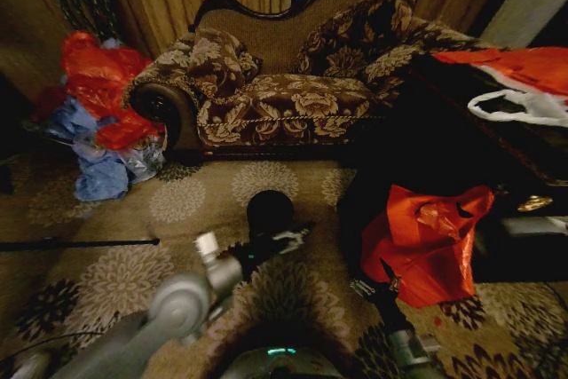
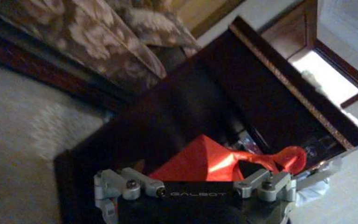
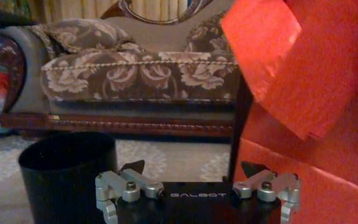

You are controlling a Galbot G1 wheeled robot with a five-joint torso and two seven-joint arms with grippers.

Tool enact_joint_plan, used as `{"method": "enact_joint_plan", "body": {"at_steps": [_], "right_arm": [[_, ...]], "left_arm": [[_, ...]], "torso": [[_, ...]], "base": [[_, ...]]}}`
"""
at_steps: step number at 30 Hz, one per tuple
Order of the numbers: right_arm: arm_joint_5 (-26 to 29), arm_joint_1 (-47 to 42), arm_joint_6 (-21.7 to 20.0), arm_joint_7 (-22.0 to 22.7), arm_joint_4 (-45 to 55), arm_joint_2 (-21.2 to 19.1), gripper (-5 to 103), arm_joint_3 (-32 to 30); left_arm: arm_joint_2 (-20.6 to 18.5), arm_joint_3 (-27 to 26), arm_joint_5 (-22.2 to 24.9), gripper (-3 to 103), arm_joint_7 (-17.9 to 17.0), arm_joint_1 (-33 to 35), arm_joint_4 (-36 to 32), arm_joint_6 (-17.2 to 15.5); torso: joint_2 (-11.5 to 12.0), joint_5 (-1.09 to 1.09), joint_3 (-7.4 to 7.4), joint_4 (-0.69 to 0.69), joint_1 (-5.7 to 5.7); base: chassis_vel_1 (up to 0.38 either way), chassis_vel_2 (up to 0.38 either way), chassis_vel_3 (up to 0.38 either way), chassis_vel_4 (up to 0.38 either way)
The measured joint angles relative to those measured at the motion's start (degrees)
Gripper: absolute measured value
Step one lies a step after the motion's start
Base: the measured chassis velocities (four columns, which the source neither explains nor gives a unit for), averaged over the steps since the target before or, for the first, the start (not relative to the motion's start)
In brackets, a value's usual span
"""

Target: Place a garbage bag over the trash bin.

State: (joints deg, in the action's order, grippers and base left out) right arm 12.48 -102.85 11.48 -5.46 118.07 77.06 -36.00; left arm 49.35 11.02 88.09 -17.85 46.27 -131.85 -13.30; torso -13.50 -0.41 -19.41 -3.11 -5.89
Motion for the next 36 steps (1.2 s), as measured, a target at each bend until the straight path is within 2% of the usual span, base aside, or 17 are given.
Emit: {"method": "enact_joint_plan", "body": {"at_steps": [1, 2, 4, 5, 9, 10, 14, 15, 18, 27, 32, 36], "right_arm": [[0.3, 0.2, -0.1, 0.3, -0.2, -0.3, 100, -0.1], [0.3, 0.2, -0.1, 0.3, -0.2, -0.3, 100, -0.1], [0.8, 0.4, -0.2, 0.6, -0.7, -0.9, 100, -0.4], [0.8, 0.4, -0.2, 0.6, -0.7, -0.9, 100, -0.4], [1.8, 1.0, -0.2, 0.7, -2.1, -1.6, 100, -0.9], [1.8, 1.0, -0.2, 0.7, -2.1, -1.6, 100, -0.9], [2.0, 1.6, -0.5, 0.9, -2.9, -1.7, 100, -1.3], [2.0, 1.6, -0.5, 0.9, -2.9, -1.7, 100, -1.3], [2.3, 1.9, -0.5, 1.1, -3.3, -1.5, 100, -1.5], [3.2, 2.6, -0.7, 2.4, -4.0, -2.2, 100, -1.8], [3.8, 2.7, -1.0, 3.0, -4.2, -2.3, 100, -1.6], [3.8, 2.6, -1.0, 3.1, -4.3, -2.0, 100, -1.5]], "left_arm": [[1.6, 2.6, 1.2, 100, -0.7, -3.0, 1.5, 0.0], [1.6, 2.6, 1.2, 100, -0.7, -3.0, 1.5, 0.0], [5.2, 7.7, 4.7, 100, -2.0, -8.2, 4.5, -0.1], [5.2, 7.7, 4.7, 100, -2.0, -8.2, 4.5, -0.1], [15.4, 14.7, 9.0, 100, -3.1, -15.6, 11.1, -0.1], [15.4, 14.7, 9.0, 100, -3.1, -15.6, 11.1, -0.1], [22.8, 18.0, 8.8, 100, -3.1, -19.4, 16.9, -0.1], [22.8, 18.0, 8.8, 100, -3.1, -19.4, 16.9, -0.1], [26.7, 18.9, 8.4, 100, -2.8, -20.7, 20.5, -0.2], [31.6, 19.3, 7.4, 100, -1.2, -21.2, 25.7, -0.8], [32.8, 19.6, 7.0, 103, 0.6, -21.7, 28.1, -1.4], [33.3, 20.0, 7.0, 95, 1.0, -22.0, 28.9, -1.6]], "torso": [[0.0, 0.00, 0.00, -0.01, 0.00], [0.0, 0.00, 0.00, -0.01, 0.00], [0.0, 0.01, 0.00, -0.01, 0.00], [0.0, 0.01, 0.00, -0.01, 0.00], [0.0, 0.00, 0.00, 0.00, 0.00], [0.0, 0.00, 0.00, 0.00, 0.00], [0.0, 0.01, 0.00, -0.01, 0.00], [0.0, 0.01, 0.00, -0.01, 0.00], [0.0, 0.00, 0.01, -0.01, 0.01], [0.0, 0.00, 0.01, 0.00, 0.01], [0.0, -0.01, 0.01, 0.01, 0.01], [0.0, -0.01, 0.01, 0.00, 0.01]], "base": [[0.000, 0.000, 0.000, 0.000], [0.000, 0.000, 0.000, 0.000], [0.000, 0.000, 0.000, 0.000], [0.000, 0.000, 0.000, 0.000], [0.000, 0.000, 0.000, 0.000], [0.000, 0.000, 0.000, 0.000], [0.000, 0.000, 0.000, 0.000], [0.000, 0.000, 0.000, 0.000], [0.000, 0.000, 0.000, 0.000], [0.000, 0.000, 0.000, 0.000], [0.000, 0.000, 0.000, 0.000], [0.000, 0.000, 0.000, 0.000]]}}
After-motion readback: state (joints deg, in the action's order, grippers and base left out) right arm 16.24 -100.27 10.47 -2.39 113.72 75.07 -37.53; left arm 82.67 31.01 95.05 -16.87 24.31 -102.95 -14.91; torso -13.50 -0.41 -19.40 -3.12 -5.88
